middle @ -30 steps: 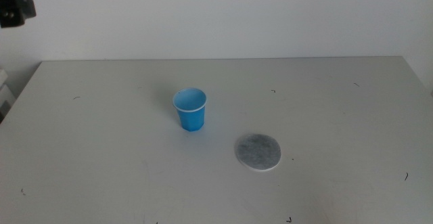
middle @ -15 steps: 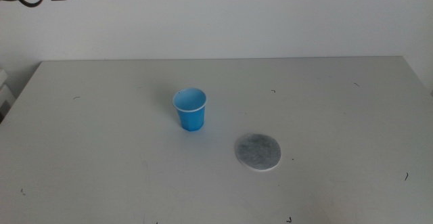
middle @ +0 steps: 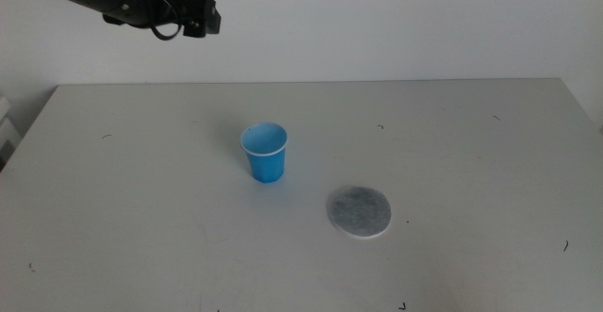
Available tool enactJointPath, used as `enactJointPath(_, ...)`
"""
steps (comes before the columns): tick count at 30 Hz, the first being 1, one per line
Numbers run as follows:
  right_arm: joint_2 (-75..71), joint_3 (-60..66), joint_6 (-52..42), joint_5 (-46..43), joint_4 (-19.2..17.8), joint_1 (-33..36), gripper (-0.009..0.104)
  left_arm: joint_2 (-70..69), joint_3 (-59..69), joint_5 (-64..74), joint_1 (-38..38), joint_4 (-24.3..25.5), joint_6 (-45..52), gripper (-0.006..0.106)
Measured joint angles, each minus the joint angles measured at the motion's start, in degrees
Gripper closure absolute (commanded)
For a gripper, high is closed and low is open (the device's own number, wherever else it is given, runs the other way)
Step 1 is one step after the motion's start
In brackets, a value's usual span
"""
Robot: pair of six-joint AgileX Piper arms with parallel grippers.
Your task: Place an empty cup on a cup mat.
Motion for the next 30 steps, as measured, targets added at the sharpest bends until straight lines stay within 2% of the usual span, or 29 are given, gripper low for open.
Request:
enactJointPath(9,0.0,0.0,0.0,0.0,0.0,0.0,0.001,9.3,-0.2,2.6,-0.8,0.0,-7.3,0.002)
enactJointPath(25,0.0,0.0,0.0,0.0,0.0,0.0,0.001,20.8,-0.3,3.7,-4.3,-0.9,-7.9,0.003)
enactJointPath(27,0.0,0.0,0.0,0.0,0.0,0.0,0.001,21.5,-0.3,3.4,-4.6,-1.1,-7.9,0.008)
enactJointPath(30,0.0,0.0,0.0,0.0,0.0,0.0,0.001,22.4,-0.3,3.3,-5.0,-1.5,-8.1,0.028)
